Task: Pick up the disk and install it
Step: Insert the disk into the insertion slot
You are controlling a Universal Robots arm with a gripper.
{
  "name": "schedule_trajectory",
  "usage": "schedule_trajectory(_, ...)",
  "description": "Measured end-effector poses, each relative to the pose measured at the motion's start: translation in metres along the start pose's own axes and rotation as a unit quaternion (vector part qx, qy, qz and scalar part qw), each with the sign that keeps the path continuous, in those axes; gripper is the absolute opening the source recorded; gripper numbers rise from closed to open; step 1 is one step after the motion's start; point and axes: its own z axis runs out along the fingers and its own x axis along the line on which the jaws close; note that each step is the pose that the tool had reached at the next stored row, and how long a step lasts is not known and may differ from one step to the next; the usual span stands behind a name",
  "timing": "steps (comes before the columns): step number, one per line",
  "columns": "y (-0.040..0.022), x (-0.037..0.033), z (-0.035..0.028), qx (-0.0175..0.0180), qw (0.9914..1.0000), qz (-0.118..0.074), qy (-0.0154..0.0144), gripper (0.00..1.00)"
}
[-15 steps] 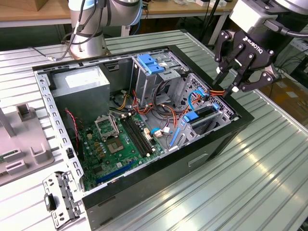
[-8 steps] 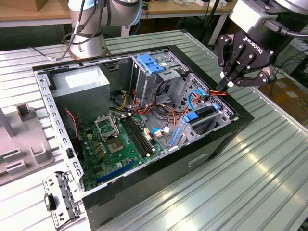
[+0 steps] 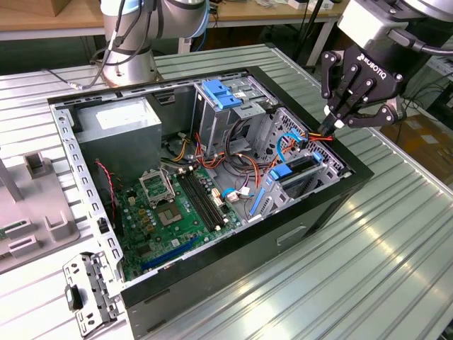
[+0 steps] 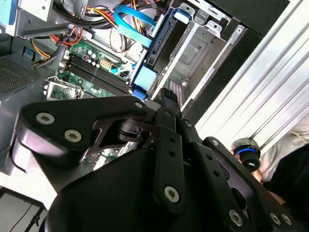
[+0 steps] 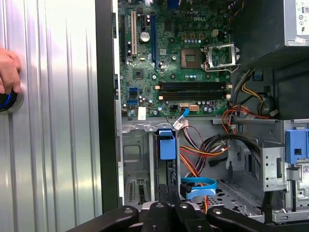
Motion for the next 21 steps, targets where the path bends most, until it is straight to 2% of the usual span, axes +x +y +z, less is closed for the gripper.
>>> schedule_trajectory(3,-0.0009,0.0,0.0005,0.0,1.0,0.0,0.0,0.11)
schedule_trajectory(6,-0.0056,-0.0001,0.0019,0.0,1.0,0.0,-0.0001,0.11)
schedule_trajectory(12,-0.0125,0.0005,0.0121,0.0,1.0,0.0,0.0,0.11)
schedule_trajectory(21,-0.0241,0.0003,0.0156,0.0,1.0,0.0,0.0001,0.11)
